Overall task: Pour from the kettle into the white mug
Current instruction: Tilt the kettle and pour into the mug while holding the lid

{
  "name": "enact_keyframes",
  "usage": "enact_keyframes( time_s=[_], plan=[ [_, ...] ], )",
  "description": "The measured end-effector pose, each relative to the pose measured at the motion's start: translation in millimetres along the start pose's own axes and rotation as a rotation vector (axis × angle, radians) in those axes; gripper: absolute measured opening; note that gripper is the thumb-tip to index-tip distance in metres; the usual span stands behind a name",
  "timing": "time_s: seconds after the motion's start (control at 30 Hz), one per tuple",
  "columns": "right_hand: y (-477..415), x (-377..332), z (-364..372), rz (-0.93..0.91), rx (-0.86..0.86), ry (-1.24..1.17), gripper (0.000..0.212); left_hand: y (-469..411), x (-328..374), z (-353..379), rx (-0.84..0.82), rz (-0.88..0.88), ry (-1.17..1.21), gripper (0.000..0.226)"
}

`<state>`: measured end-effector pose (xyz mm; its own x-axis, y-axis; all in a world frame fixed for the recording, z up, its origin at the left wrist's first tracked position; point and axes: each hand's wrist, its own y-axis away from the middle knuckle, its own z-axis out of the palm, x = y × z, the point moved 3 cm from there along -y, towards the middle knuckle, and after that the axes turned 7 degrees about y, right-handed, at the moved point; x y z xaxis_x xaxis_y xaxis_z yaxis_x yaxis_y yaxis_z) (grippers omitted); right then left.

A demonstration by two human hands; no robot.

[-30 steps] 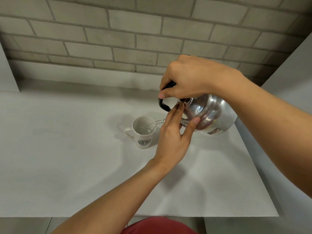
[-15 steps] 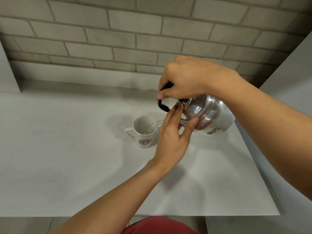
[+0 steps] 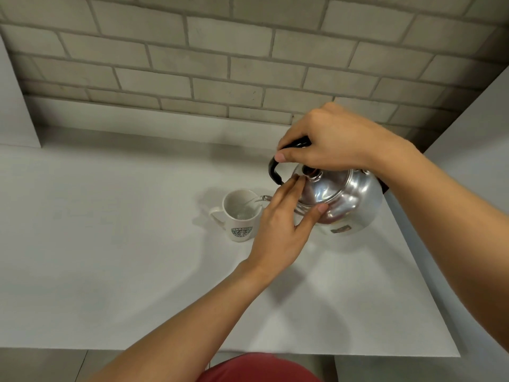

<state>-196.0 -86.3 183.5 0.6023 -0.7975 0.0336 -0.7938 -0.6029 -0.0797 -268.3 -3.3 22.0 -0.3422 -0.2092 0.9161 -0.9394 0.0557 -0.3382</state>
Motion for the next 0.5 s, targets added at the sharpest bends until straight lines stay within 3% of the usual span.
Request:
enact_keyframes(
  time_s=[0.17,0.33,0.43,0.5],
  plan=[
    [27.7,18.9,19.5,0.078,0.163,-0.115,0.031,3.9,-4.9,-2.1,-0.032,0.058,-0.115,0.057],
    [59.9,44.1,40.7,0.241,0.330,-0.311,0.030,0.5,-7.7,-9.9,0.070,0.097,-0.047,0.027],
    [78.3,57.3,53.1,0.289,0.425,-0.425,0.030,-10.3,-3.3,-11.9,0.119,0.068,-0.023,0.028],
    [87.9,63.5,58.9,0.320,0.477,-0.497,0.029,-21.0,1.2,-8.4,0.018,0.018,-0.062,0.044]
  ],
)
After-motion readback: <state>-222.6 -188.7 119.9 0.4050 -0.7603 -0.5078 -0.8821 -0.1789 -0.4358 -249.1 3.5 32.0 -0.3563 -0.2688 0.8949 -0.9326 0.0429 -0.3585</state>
